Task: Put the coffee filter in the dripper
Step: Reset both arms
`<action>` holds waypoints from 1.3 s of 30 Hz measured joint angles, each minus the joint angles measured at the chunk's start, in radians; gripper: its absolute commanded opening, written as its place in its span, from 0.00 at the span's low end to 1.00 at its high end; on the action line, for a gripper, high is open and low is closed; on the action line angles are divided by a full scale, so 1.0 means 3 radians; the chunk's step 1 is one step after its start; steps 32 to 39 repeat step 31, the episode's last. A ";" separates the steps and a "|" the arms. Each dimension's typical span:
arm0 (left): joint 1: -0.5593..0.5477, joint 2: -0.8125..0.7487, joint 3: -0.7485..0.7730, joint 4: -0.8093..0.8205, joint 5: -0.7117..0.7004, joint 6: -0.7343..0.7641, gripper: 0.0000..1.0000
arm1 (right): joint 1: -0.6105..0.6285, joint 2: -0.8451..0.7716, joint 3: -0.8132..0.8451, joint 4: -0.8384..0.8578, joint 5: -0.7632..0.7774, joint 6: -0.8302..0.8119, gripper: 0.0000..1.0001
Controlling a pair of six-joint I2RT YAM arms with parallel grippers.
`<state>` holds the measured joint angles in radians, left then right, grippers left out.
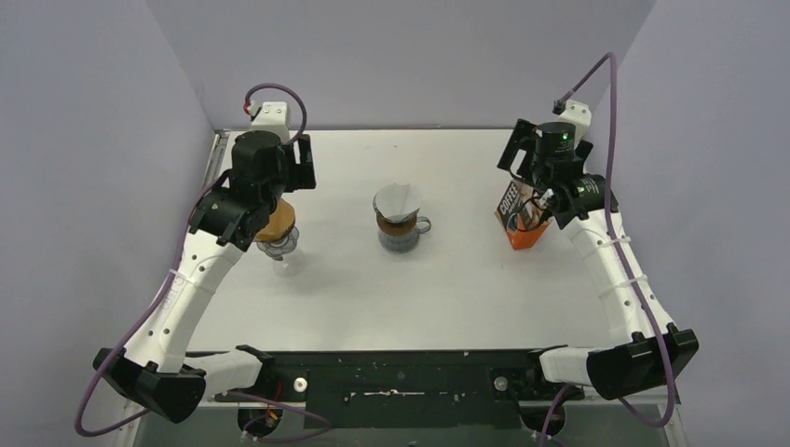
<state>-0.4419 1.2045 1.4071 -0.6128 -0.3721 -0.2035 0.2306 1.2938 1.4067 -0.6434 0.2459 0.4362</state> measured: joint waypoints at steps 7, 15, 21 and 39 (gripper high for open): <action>0.0168 -0.0018 0.0113 -0.0125 -0.0113 0.0017 0.73 | 0.0000 -0.0326 0.0128 -0.0259 0.0376 -0.0067 1.00; 0.0170 -0.0514 -0.0203 -0.0112 0.0238 -0.0108 0.73 | 0.0000 -0.1078 0.0004 -0.0217 0.0312 -0.0351 1.00; 0.0170 -0.1105 -0.0730 0.0042 0.0664 -0.0333 0.73 | -0.0001 -0.1556 -0.0628 -0.0178 0.0173 -0.0418 1.00; 0.0170 -0.2022 -0.1568 0.0237 0.0994 -0.0710 0.75 | -0.0001 -0.1970 -0.1164 -0.0229 -0.0027 -0.0435 1.00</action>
